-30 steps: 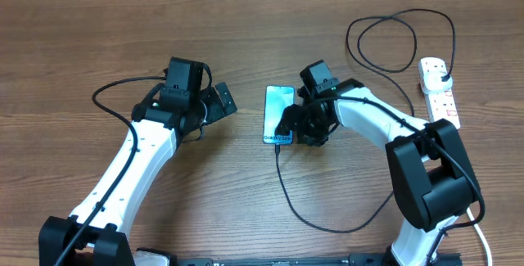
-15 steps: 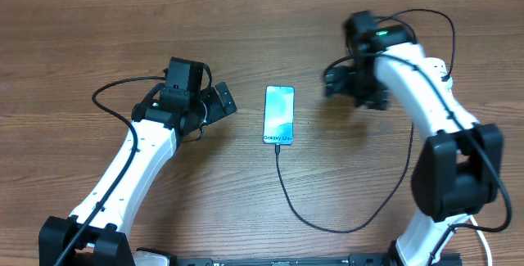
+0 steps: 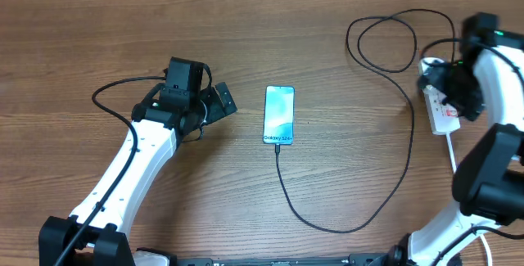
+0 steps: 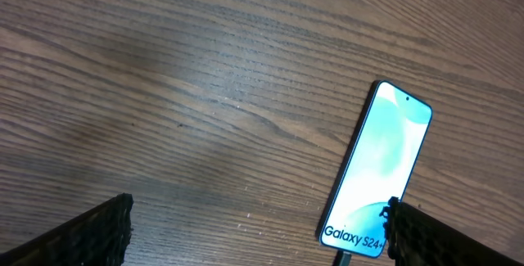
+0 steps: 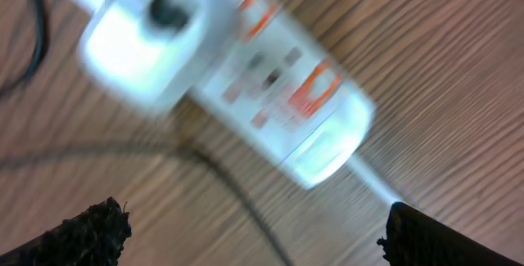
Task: Plug charger to phone and switch on socket
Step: 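Move the right gripper over to the white power strip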
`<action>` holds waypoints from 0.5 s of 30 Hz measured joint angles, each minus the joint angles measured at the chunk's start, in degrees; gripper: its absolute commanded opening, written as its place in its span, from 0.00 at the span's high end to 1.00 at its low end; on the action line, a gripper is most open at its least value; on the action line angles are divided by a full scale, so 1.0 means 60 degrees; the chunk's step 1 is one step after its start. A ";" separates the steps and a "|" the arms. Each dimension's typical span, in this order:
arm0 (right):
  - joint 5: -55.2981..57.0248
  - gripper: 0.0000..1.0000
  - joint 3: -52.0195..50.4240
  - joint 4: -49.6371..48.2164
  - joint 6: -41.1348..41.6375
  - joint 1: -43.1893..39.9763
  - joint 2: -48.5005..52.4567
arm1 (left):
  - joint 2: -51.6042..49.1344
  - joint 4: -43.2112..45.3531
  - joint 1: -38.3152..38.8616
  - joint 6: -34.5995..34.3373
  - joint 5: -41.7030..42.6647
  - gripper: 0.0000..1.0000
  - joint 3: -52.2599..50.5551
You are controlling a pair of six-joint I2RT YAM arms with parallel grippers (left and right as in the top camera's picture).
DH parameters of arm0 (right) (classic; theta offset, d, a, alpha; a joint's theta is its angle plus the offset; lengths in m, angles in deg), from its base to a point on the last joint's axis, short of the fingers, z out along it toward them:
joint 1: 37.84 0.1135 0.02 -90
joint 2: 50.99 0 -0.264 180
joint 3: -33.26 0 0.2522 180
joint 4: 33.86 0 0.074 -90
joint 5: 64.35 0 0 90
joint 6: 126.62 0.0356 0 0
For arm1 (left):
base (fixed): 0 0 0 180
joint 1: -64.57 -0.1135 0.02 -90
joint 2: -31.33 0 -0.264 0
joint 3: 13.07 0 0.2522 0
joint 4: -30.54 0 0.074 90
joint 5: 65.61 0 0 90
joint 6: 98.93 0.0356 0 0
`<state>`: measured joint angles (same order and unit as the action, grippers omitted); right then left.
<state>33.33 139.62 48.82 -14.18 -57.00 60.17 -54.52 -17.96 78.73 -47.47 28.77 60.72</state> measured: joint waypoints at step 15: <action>0.0040 0.00 -0.0448 -0.1577 -0.0248 -0.1319 0.0171 | 0.0000 0.0004 0.0000 0.0000 0.0000 0.00 0.0000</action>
<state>33.57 136.93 39.36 -15.67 -64.91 61.19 -54.52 -17.94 78.73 -47.47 28.77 60.72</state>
